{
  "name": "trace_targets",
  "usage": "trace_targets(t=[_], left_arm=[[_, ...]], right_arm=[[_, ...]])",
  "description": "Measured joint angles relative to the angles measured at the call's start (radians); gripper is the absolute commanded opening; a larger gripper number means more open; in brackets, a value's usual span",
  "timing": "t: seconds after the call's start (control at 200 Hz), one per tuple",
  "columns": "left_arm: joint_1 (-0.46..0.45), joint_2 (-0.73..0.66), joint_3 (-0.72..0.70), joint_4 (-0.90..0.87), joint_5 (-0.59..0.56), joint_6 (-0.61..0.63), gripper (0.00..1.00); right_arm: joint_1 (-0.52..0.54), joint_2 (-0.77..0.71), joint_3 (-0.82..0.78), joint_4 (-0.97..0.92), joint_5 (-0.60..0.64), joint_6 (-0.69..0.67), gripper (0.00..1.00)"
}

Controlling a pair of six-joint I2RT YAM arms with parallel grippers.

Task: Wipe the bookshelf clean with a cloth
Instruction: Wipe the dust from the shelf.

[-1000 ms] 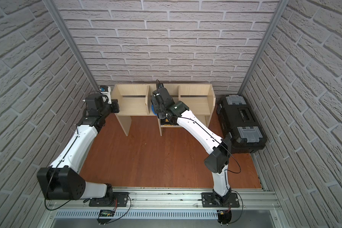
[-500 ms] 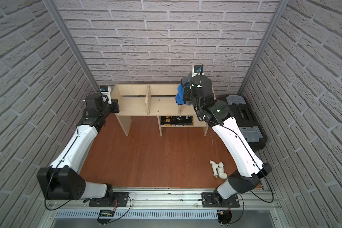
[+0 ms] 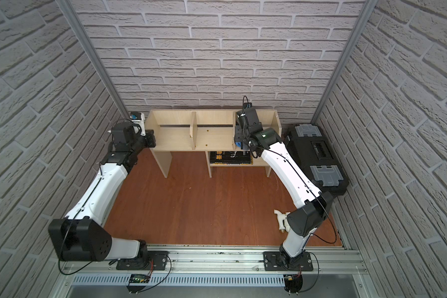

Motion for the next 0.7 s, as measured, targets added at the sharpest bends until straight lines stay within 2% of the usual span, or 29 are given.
trace_targets(t=[0.19, 0.4, 0.7], left_arm=[[0.001, 0.000, 0.000, 0.000, 0.002, 0.000, 0.00], [0.002, 0.000, 0.000, 0.002, 0.004, 0.001, 0.00], [0.003, 0.000, 0.000, 0.001, 0.005, 0.000, 0.00]], right_arm=[[-0.027, 0.002, -0.048, 0.010, 0.006, 0.005, 0.03], [-0.124, -0.016, -0.137, 0.024, -0.003, 0.005, 0.03], [-0.145, 0.002, -0.103, 0.034, -0.063, 0.002, 0.03]])
